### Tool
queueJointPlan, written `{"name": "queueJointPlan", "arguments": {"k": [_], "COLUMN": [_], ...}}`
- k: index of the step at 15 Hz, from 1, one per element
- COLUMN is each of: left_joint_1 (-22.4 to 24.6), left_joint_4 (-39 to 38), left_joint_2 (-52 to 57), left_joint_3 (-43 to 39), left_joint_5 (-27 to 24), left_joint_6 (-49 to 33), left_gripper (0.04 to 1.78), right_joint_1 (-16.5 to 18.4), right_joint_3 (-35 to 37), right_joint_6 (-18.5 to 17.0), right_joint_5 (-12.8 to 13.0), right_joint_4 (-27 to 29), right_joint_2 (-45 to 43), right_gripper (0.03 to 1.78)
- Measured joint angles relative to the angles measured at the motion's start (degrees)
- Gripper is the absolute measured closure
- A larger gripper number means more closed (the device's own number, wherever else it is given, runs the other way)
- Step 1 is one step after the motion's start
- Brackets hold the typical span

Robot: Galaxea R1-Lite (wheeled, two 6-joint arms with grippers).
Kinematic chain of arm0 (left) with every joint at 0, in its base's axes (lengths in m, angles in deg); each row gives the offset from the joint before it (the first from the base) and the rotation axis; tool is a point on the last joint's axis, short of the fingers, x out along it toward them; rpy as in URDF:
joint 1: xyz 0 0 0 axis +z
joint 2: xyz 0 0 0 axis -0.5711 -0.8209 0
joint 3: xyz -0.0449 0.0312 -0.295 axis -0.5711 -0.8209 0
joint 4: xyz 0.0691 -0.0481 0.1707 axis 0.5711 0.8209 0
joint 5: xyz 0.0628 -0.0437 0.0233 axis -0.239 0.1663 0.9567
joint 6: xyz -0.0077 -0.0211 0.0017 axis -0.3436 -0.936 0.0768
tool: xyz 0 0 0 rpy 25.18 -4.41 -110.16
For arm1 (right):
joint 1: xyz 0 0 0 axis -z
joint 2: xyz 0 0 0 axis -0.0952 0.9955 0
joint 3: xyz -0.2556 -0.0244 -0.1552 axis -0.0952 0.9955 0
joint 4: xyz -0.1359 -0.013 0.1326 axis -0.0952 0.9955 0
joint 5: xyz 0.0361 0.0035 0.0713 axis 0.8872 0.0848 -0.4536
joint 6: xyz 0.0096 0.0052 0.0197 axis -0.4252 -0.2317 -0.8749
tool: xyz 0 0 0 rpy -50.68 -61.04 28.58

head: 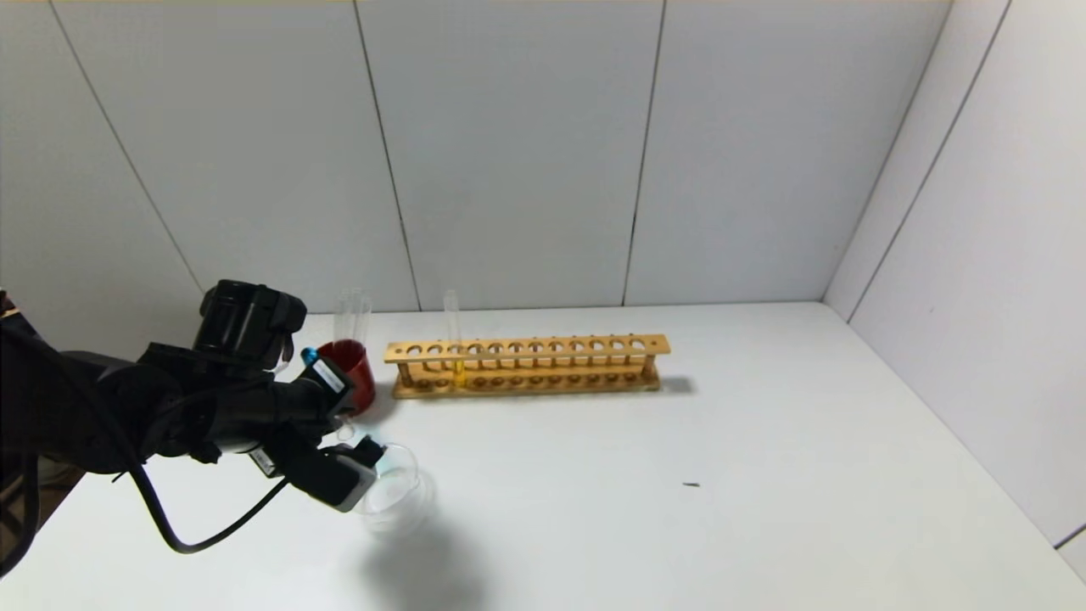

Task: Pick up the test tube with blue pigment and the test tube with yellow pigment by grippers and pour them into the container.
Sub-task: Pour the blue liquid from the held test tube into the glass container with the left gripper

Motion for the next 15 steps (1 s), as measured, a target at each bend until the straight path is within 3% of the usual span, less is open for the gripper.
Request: {"name": "queueJointPlan", "arguments": {"k": [15], "left_joint_1": [-2.6], "left_joint_4": [0.0], "left_joint_2": [-0.9], "left_joint_3": [-0.2], "left_joint_5": [6.5], "left_joint_6": [3.5], "left_gripper": [1.5], "right_joint_1": [0.0], "right_joint_3": [0.0], "right_joint_6": [0.0], "right_joint_5": [0.0], "right_joint_4": [0.0], "right_joint_2": [0.0], "right_gripper": [0.06]}}
